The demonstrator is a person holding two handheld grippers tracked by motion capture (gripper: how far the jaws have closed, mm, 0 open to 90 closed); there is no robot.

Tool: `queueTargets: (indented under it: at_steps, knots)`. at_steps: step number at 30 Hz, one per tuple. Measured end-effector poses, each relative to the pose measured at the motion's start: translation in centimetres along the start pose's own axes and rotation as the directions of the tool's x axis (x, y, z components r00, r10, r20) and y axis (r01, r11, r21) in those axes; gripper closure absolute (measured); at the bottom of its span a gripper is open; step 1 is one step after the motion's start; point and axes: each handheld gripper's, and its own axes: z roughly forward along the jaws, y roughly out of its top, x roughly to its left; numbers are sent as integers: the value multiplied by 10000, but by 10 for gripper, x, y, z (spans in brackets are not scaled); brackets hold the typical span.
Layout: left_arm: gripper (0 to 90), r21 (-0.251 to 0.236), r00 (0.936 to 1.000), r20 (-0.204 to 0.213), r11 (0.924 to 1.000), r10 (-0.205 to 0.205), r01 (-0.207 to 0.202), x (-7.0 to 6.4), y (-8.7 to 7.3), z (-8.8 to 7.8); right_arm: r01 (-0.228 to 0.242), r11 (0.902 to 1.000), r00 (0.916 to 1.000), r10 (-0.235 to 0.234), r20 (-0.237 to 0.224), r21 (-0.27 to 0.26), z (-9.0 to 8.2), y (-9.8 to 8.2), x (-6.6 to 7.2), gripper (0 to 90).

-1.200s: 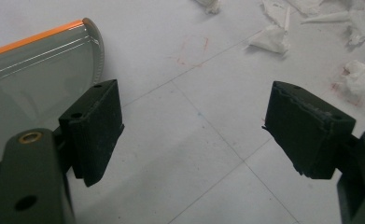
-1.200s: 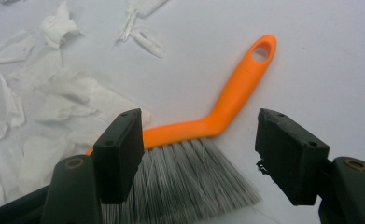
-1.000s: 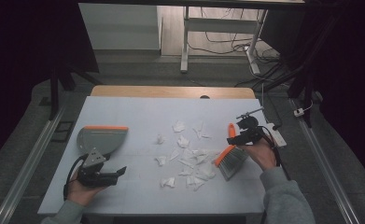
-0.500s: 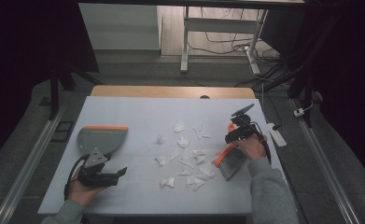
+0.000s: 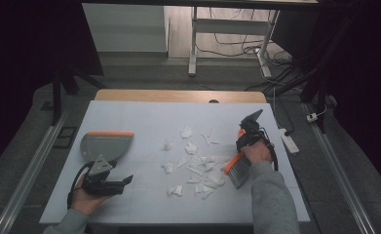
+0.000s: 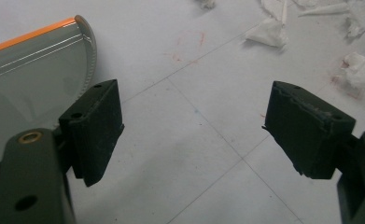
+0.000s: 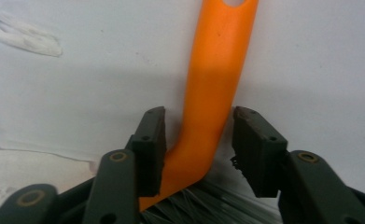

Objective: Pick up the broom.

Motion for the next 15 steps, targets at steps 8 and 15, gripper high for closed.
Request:
queueTargets:
  at_steps: [8, 15]
  knots:
    - [201, -25, 10000, -4, 10000, -4, 4, 0, 0, -1, -608, 9981, 9968, 601, 521, 120, 1, 3, 7, 700]
    - [201, -20, 10000, -20, 10000, 3, -4, 0, 0, -1, -480, 9988, 9987, 480, 191, 20, -1, 0, 2, 706]
